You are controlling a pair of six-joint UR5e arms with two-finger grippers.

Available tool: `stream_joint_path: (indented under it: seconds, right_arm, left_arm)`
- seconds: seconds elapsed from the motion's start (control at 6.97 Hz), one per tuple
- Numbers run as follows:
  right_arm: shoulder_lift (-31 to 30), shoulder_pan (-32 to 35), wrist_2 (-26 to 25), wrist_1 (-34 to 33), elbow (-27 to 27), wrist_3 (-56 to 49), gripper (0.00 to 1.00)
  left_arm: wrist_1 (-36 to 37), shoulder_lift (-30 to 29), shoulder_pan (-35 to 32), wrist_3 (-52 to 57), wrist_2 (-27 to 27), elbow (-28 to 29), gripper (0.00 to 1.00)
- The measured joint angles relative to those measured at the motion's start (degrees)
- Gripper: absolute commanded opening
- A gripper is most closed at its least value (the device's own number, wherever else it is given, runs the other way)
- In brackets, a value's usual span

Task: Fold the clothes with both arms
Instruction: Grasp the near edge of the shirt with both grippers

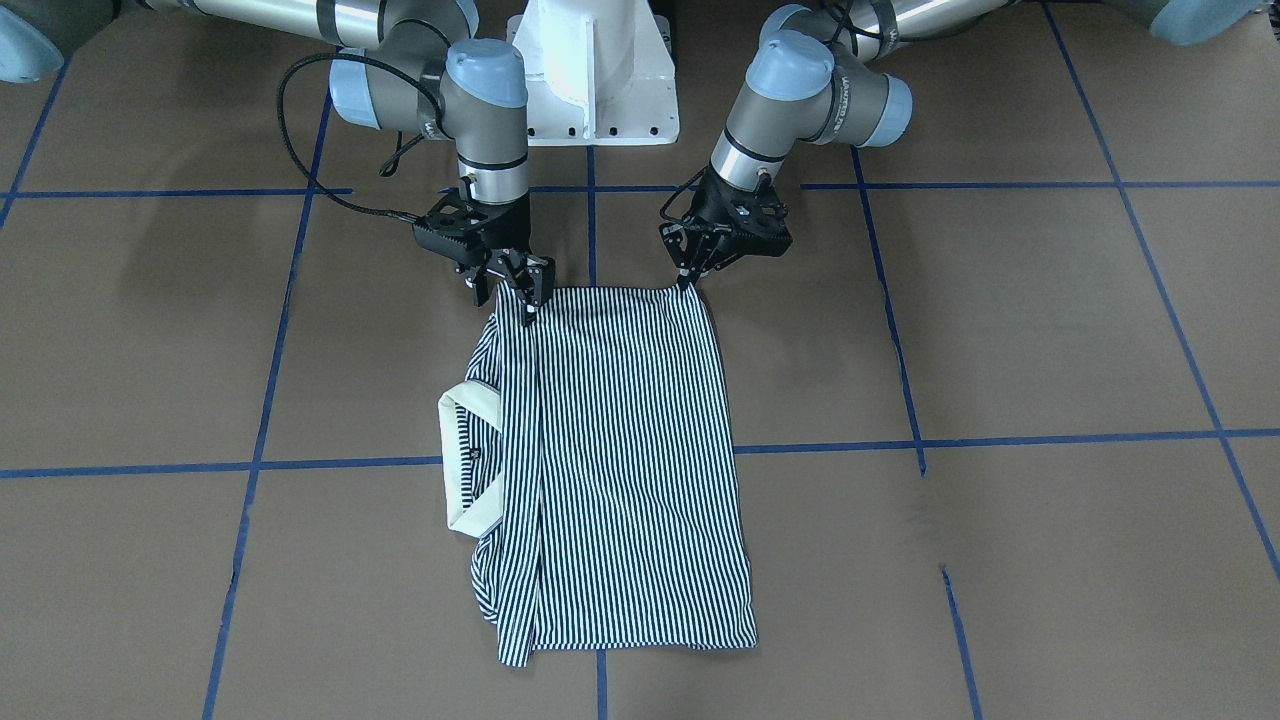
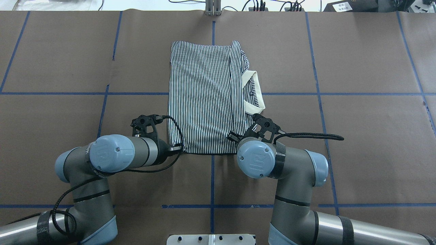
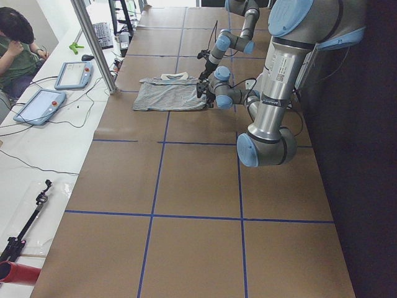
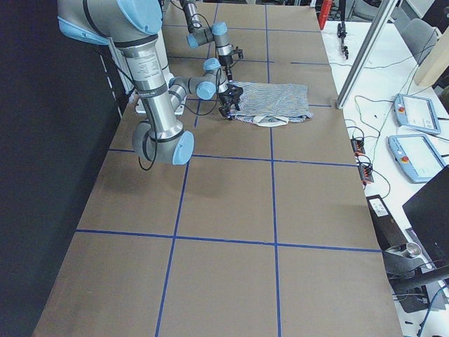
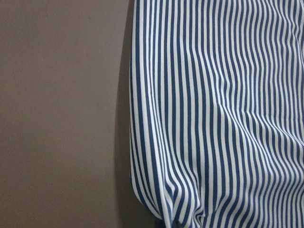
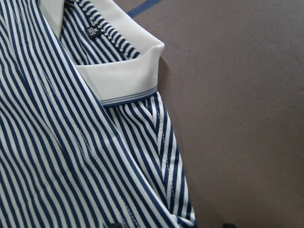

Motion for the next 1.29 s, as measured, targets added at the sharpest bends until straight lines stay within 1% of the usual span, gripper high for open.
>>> stream_joint_path:
  seconds: [0.14,1.0,1.15,1.29]
  right_arm:
    - [0.3,-0.2,-0.7,0.0,-0.1,0.1,0.0]
    - [1.0,-0.3,-1.1,0.1,0.1,-0.1,0.0]
    - [0.9,-0.2,-1.1,0.1,0.8,-0.3,0.0]
    - [0.4,0.0,-1.0,-0.4,2.9,-0.4,0.0]
  left_arm:
    - [0.0,0.0,0.0,0.0,0.0,0.0,0.0]
    - [-0.1,-0.1,0.0,0.0,0.0,-0.3,0.0]
    - [0.0,0.1,0.0,0.1,-0.2,-1.3,0.0]
    - [1.4,0.5,-0.1,0.3,-0.4,-3.8,0.0]
